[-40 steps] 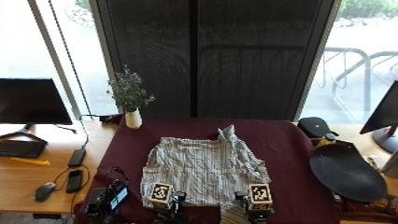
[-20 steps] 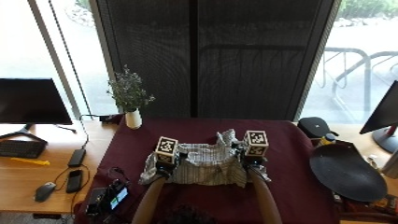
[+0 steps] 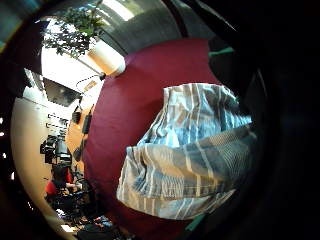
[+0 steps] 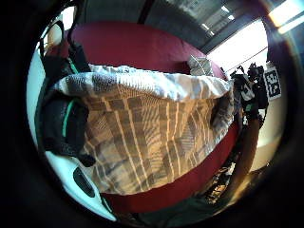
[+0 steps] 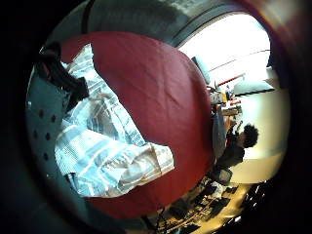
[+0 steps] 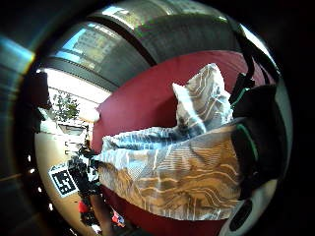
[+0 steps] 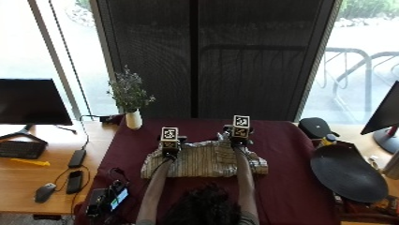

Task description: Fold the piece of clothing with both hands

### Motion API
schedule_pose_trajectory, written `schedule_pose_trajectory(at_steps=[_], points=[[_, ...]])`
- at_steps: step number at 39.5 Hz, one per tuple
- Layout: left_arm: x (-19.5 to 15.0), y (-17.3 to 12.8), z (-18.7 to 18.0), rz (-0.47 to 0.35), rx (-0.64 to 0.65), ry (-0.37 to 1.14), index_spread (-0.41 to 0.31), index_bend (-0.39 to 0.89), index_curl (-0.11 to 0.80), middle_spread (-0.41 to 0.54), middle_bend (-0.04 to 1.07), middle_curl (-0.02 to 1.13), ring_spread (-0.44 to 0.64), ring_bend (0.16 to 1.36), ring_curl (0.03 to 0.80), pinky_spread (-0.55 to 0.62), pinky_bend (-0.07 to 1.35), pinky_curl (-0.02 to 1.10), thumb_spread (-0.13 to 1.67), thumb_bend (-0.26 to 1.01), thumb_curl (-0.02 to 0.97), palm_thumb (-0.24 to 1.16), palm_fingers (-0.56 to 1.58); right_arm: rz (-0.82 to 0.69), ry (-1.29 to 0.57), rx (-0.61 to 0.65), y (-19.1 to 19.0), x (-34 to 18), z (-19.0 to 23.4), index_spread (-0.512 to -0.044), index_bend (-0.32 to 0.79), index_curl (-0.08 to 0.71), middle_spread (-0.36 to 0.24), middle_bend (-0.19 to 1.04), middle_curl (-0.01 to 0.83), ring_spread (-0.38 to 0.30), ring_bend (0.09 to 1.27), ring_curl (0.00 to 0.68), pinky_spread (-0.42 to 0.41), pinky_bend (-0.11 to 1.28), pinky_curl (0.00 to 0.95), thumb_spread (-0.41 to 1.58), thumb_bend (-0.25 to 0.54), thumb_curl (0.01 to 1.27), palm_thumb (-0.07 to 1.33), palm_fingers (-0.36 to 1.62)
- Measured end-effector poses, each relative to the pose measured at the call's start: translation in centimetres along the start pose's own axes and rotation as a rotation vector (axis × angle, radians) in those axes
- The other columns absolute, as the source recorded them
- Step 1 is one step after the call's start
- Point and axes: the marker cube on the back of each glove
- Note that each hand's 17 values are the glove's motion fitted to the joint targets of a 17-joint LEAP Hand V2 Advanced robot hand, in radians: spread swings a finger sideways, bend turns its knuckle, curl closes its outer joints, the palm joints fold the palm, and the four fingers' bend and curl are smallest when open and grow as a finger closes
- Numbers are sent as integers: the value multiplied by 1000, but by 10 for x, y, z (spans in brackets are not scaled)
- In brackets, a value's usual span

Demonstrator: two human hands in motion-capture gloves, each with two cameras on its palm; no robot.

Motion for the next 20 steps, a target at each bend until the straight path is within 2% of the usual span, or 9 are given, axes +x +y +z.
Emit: schedule_pose_trajectory(at_steps=[3, 4, 5, 7, 9, 11, 13, 18, 20], points=[[8, -3, 5, -1, 59, 99, -314, 340, 538, -347, 673, 573, -321, 562, 441, 32, 97, 118, 1303, -5, 285, 680, 1091, 22, -69, 171, -8, 2, -10, -285, 221, 478, -229, 548, 540, -234, 622, 470, -190, 346, 345, 1307, 14, 307, 1028, 1204], [10, 1, 6, -2, 47, 129, -314, 336, 539, -347, 686, 577, -313, 548, 437, 45, 87, 111, 1306, -7, 284, 678, 1070, 25, -106, 231, -11, 3, -14, -284, 221, 480, -231, 527, 533, -231, 589, 460, -176, 341, 344, 1316, 16, 309, 1033, 1148], [12, 8, 6, -2, 22, 159, -314, 339, 542, -347, 678, 574, -315, 557, 442, 44, 92, 109, 1307, -6, 283, 682, 1085, 30, -137, 275, -12, 5, -18, -285, 217, 480, -229, 546, 541, -233, 598, 467, -173, 327, 340, 1321, 15, 307, 1032, 1188], [14, 24, 4, 4, -31, 206, -293, 272, 524, -334, 681, 575, -288, 505, 429, 69, 115, 110, 1312, -7, 282, 680, 964, 53, -175, 283, -2, 17, -24, -289, 210, 480, -223, 475, 518, -223, 539, 449, -143, 341, 346, 1342, 19, 309, 1040, 1082], [13, 41, 0, 20, -75, 220, -271, 215, 518, -314, 636, 573, -254, 486, 441, 88, 168, 132, 1318, -6, 281, 683, 863, 108, -191, 208, 23, 38, -28, -290, 181, 474, -213, 401, 498, -217, 526, 447, -124, 351, 347, 1357, 21, 312, 1046, 1036], [11, 57, -2, 38, -113, 214, -251, 171, 507, -289, 564, 563, -225, 476, 444, 105, 210, 155, 1321, -8, 280, 681, 787, 182, -221, 103, 56, 60, -29, -289, 114, 459, -197, 278, 469, -201, 529, 454, -101, 427, 377, 1383, 26, 316, 1050, 897], [9, 68, 0, 51, -128, 187, -241, 154, 495, -281, 530, 550, -210, 470, 432, 115, 206, 159, 1321, -4, 282, 691, 786, 262, -285, -26, 91, 77, -24, -292, -46, 407, -152, 142, 435, -175, 574, 477, -90, 591, 426, 1416, 30, 317, 1051, 681], [7, 87, 21, 70, -190, 110, -222, 150, 475, -265, 457, 503, -182, 444, 404, 134, 190, 170, 1332, -4, 286, 702, 802, 403, -412, -260, 154, 115, 6, -301, -58, 298, -89, 130, 398, -130, 638, 475, -68, 745, 451, 1443, -19, 306, 956, 563], [9, 95, 30, 75, -243, 92, -217, 158, 473, -253, 417, 492, -160, 431, 401, 139, 198, 181, 1329, -15, 284, 685, 785, 425, -455, -350, 169, 119, 13, -302, -42, 263, -69, 138, 387, -114, 667, 469, -63, 777, 453, 1414, -84, 285, 812, 553]])
